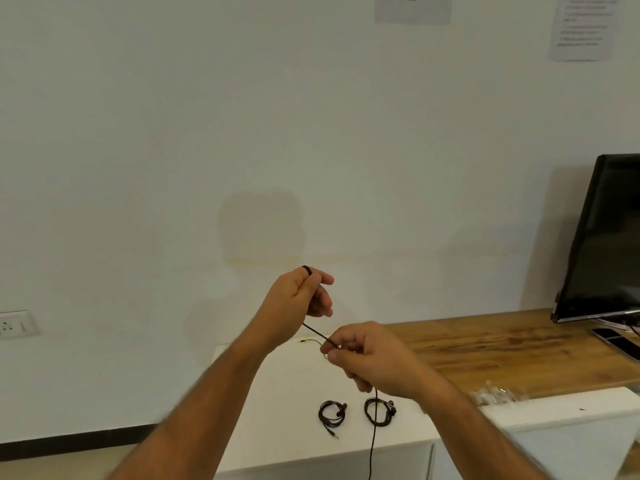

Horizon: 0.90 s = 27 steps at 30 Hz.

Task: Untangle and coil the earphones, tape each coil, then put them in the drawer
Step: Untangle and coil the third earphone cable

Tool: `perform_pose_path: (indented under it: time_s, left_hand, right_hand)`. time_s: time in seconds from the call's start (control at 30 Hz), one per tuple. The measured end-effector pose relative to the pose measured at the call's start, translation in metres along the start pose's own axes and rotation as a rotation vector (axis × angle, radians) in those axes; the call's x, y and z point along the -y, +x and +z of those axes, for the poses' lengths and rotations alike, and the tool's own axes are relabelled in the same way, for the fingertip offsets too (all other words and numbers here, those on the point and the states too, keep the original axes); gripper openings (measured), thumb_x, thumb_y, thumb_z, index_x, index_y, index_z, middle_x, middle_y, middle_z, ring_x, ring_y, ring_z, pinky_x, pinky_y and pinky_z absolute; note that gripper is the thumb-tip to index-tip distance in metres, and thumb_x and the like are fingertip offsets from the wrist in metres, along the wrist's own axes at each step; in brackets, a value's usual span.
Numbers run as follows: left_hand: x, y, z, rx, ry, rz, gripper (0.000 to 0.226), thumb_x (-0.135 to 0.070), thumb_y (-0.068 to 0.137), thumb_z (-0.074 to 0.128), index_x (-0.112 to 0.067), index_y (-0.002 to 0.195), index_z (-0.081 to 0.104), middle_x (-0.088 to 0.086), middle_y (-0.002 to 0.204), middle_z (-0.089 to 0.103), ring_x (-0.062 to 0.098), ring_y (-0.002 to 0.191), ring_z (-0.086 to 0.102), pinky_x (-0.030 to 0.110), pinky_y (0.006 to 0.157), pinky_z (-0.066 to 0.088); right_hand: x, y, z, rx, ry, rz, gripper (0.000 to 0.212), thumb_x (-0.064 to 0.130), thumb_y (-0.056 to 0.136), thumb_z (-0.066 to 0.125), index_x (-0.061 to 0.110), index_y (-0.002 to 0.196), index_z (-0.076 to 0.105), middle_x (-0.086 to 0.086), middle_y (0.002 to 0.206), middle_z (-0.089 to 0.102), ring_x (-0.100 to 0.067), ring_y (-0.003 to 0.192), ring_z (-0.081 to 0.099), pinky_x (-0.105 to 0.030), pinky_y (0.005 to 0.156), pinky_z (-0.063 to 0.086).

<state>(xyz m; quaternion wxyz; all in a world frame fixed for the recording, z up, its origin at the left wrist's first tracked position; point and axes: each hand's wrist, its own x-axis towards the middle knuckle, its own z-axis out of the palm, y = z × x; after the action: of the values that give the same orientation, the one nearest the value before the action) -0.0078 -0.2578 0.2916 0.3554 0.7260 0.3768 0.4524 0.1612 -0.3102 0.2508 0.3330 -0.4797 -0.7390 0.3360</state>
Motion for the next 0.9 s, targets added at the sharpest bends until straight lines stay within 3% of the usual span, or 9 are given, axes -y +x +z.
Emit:
perform_pose_path:
  time_s: [0.13, 0.2, 0.3, 0.4, 0.53, 0.7, 0.9]
  left_hand:
    - [0.011, -0.007, 0.007, 0.100, 0.298, -0.017, 0.028, -0.021, 0.104, 0.035, -0.018, 0.098, 0.062, 0.000, 0.072, 0.069, 0.007, 0.061, 0.063, 0.018, 0.062, 0.051]
    - [0.012, -0.012, 0.011, 0.185, 0.373, -0.053, 0.030, -0.025, 0.104, 0.034, -0.020, 0.090, 0.060, -0.002, 0.069, 0.067, 0.008, 0.055, 0.057, 0.021, 0.058, 0.046]
    - [0.011, -0.020, 0.015, 0.251, 0.098, -0.164, 0.037, -0.029, 0.105, 0.032, -0.014, 0.085, 0.059, 0.000, 0.062, 0.055, 0.008, 0.050, 0.042, 0.022, 0.051, 0.035]
    - [0.008, -0.026, 0.016, 0.320, -0.217, -0.276, 0.044, -0.037, 0.105, 0.029, -0.011, 0.087, 0.059, -0.001, 0.061, 0.043, 0.011, 0.051, 0.027, 0.022, 0.049, 0.022]
    - [-0.002, -0.030, 0.016, 0.431, -0.465, -0.428, 0.041, -0.038, 0.104, 0.028, -0.015, 0.079, 0.052, 0.000, 0.062, 0.032, 0.014, 0.056, 0.014, 0.025, 0.051, 0.014]
    - [-0.008, -0.032, 0.020, 0.468, -0.679, -0.479, 0.031, -0.025, 0.097, 0.030, -0.016, 0.073, 0.047, -0.003, 0.059, 0.027, 0.010, 0.050, 0.013, 0.021, 0.045, 0.011]
    - [-0.016, -0.033, 0.025, 0.449, -0.728, -0.445, 0.031, -0.021, 0.097, 0.033, -0.019, 0.072, 0.051, -0.006, 0.054, 0.024, 0.007, 0.046, 0.010, 0.019, 0.042, 0.008]
  right_hand:
    - [0.012, 0.003, -0.013, -0.150, -0.258, -0.108, 0.012, 0.028, 0.091, 0.063, 0.032, 0.082, 0.068, 0.014, 0.053, 0.054, -0.005, 0.049, 0.049, -0.028, 0.053, 0.048]
    - [0.015, 0.008, -0.021, -0.232, -0.427, -0.150, 0.010, 0.032, 0.089, 0.064, 0.031, 0.081, 0.070, 0.015, 0.054, 0.054, -0.006, 0.054, 0.051, -0.028, 0.056, 0.045]
    - [0.018, 0.013, -0.034, -0.291, -0.473, -0.194, 0.006, 0.031, 0.086, 0.067, 0.028, 0.083, 0.072, 0.016, 0.059, 0.056, -0.003, 0.057, 0.053, -0.019, 0.056, 0.040]
    - [0.017, 0.017, -0.042, -0.300, -0.335, -0.234, 0.003, 0.024, 0.084, 0.073, 0.026, 0.083, 0.072, 0.017, 0.068, 0.062, -0.001, 0.065, 0.058, -0.017, 0.062, 0.044]
    - [0.012, 0.021, -0.044, -0.281, -0.118, -0.288, 0.011, 0.010, 0.082, 0.075, 0.021, 0.084, 0.074, 0.011, 0.080, 0.070, -0.005, 0.078, 0.066, -0.019, 0.073, 0.051]
    - [0.008, 0.025, -0.039, -0.266, 0.172, -0.275, 0.020, -0.001, 0.085, 0.070, 0.019, 0.085, 0.073, 0.008, 0.071, 0.070, -0.003, 0.064, 0.062, -0.017, 0.064, 0.049]
    - [-0.002, 0.025, -0.028, -0.283, 0.434, -0.240, 0.008, 0.018, 0.077, 0.071, 0.021, 0.081, 0.077, -0.010, 0.072, 0.068, -0.028, 0.069, 0.060, -0.037, 0.066, 0.052]
